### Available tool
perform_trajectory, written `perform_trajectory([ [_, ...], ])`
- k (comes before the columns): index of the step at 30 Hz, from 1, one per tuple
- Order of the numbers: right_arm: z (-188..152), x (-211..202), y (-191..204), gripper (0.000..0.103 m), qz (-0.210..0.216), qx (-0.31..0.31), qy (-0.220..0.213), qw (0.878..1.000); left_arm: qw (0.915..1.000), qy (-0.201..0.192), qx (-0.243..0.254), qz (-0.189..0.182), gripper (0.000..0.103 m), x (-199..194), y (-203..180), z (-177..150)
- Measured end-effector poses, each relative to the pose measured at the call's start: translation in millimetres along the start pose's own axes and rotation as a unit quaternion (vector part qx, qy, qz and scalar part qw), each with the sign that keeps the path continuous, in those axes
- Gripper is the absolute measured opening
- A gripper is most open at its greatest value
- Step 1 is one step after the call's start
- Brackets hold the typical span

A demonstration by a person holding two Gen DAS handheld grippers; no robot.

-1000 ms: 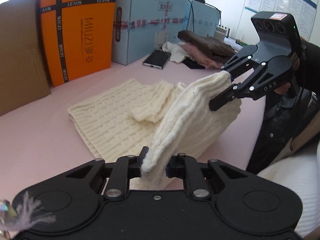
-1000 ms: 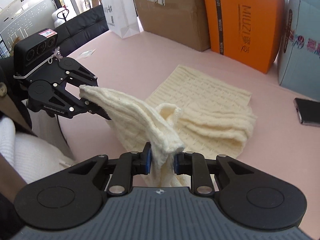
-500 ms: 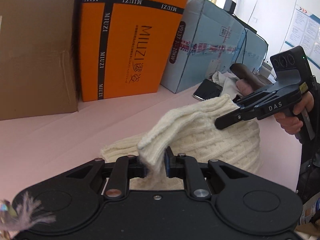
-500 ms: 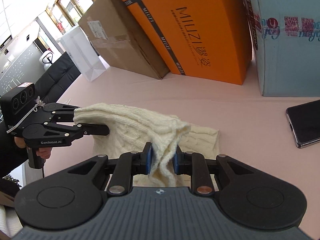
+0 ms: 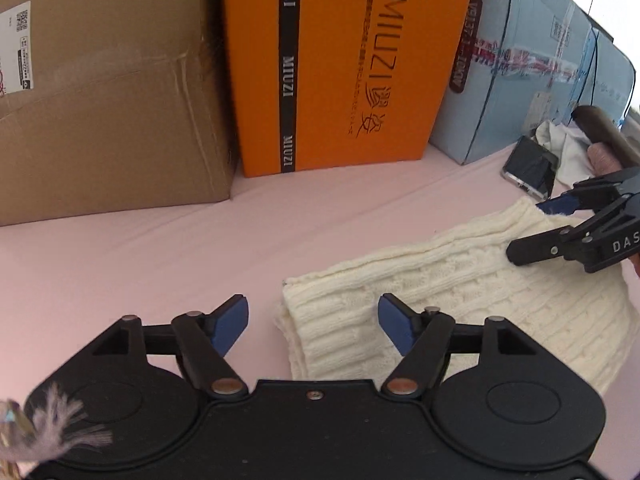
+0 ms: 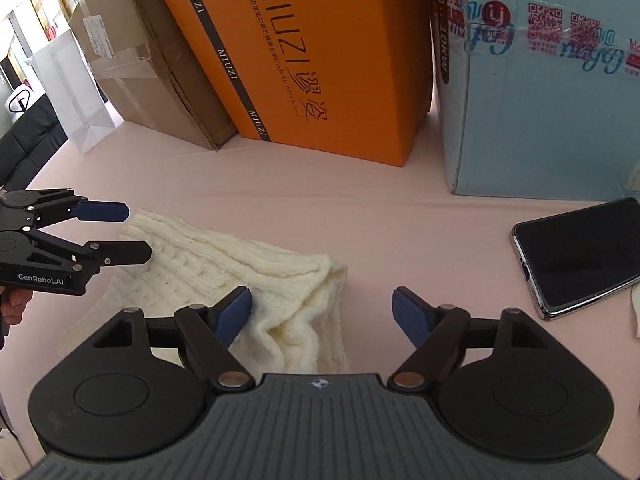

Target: Fold clothes

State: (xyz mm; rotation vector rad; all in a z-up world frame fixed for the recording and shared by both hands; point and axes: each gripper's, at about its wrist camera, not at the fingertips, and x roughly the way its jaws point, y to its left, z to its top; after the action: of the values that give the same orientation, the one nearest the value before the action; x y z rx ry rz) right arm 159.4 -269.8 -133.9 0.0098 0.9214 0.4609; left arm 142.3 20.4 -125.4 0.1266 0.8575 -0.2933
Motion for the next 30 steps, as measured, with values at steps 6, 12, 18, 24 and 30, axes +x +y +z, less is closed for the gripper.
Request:
perform_trajectory([
  [6,-6,-8,8,0.079,-0.043,-0.011,-0.027,0.999,0.9999,0.006,-0.003,0.007,0.075,0,-1,3],
  [12,-9,-54,35,0.079,-0.078,-0.006,-0.099,0.992,0.9996,0.0,-0.004,0.027,0.08,-17,-2,2],
  [18,-43,-96,71,0.079,0.005,-0.001,-0.106,0.994,0.9992,-0.003,-0.011,0.039,0.085,-33,-4,-4],
  [24,-72,-83,71,0.079,0.03,0.04,-0.058,0.997,0.999,0.002,-0.017,0.04,0.085,-44,-8,-11],
  [30,-92,-48,41,0.082,0.066,0.152,-0.022,0.986,0.998,0.003,-0.059,0.021,0.085,-58,-2,-23],
])
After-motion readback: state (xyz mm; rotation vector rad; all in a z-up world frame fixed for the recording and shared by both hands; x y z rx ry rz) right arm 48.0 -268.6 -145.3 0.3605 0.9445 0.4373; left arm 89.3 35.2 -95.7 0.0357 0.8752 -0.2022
